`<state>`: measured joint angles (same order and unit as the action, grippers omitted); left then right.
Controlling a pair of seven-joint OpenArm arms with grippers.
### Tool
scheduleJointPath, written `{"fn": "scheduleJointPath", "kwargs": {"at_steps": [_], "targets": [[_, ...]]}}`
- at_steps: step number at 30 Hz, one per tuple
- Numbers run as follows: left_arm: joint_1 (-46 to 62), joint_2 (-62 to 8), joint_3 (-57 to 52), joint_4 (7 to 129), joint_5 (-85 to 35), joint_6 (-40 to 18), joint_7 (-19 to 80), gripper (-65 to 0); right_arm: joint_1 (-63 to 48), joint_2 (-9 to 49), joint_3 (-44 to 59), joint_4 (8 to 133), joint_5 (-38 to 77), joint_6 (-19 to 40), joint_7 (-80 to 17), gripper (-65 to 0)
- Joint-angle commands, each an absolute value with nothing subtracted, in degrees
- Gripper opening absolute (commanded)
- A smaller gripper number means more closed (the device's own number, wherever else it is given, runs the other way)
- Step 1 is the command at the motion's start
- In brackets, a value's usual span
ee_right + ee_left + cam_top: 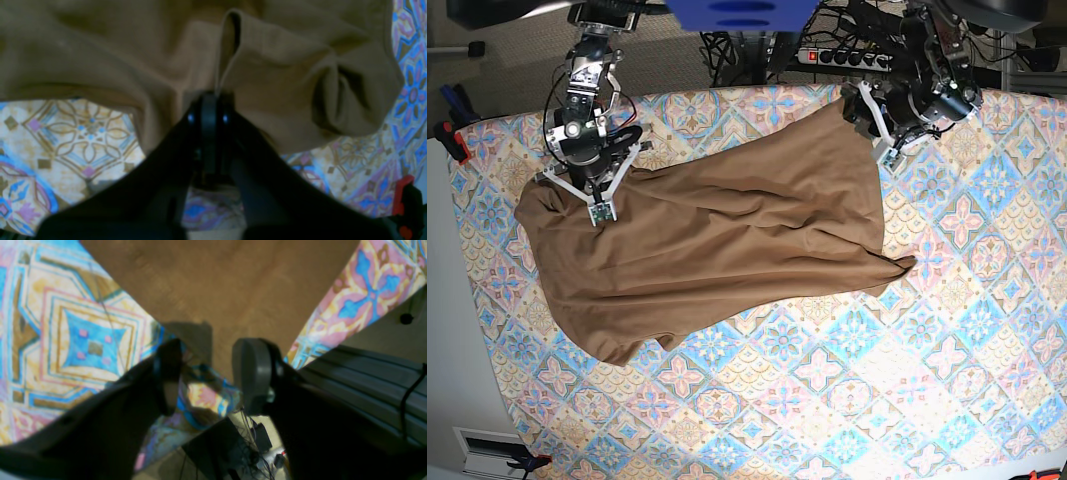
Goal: Layout the t-shirt on the table in an organized manner, then fold the t-shirt properly
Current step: 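Move the left gripper to the shirt edge and grasp it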
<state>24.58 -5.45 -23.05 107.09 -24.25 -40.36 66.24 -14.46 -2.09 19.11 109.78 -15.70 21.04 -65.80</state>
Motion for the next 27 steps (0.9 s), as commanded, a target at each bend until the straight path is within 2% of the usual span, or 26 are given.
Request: {"fn": "scheduleJointPath", "kwargs": {"at_steps": [1, 4, 5, 10, 14, 16, 22, 27], "targets": [[24.7, -5.8, -21.8, 105.5, -22.7, -40.0, 67.6, -42.3, -14.0, -2.0, 19.2, 110.9, -15.9, 21.0, -65.2, -65.0], [24.0, -7.0, -16.5, 102.8, -21.9, -40.0, 67.6, -62.8, -14.0, -2.0, 19.2, 110.9, -15.9, 21.0, -65.2, -65.0], [23.8, -7.1, -15.0, 102.0, -21.1, -40.0, 67.6, -65.0, -14.0, -2.0, 19.2, 110.9, -15.9, 21.0, -65.2, -65.0], [23.5, -6.7, -8.7, 101.3, -16.0, -40.0, 67.6, -65.0, -14.0, -2.0, 19.2, 110.9, -15.9, 21.0, -65.2, -65.0], [23.8, -6.7, -8.5, 106.6, -16.1, -40.0, 68.0, -65.0, -14.0, -1.9, 19.2, 110.9, -15.9, 21.0, -65.2, -65.0], [23.9, -6.7, -10.2, 110.2, -16.2, -40.0, 68.7, -65.0, -14.0, -1.9, 19.2, 110.9, -15.9, 21.0, -65.2, -65.0], [18.3, -7.1, -19.2, 117.1, -16.2, -40.0, 80.0, -65.0, -14.0, -1.9, 19.7, 111.3, -15.9, 21.0, -64.9, -65.0], [15.0, -8.1, -21.7, 117.1, -15.6, -40.0, 80.0, -65.0, -15.3, -1.9, 19.7, 112.0, -15.9, 21.0, -64.9, -65.0]]}}
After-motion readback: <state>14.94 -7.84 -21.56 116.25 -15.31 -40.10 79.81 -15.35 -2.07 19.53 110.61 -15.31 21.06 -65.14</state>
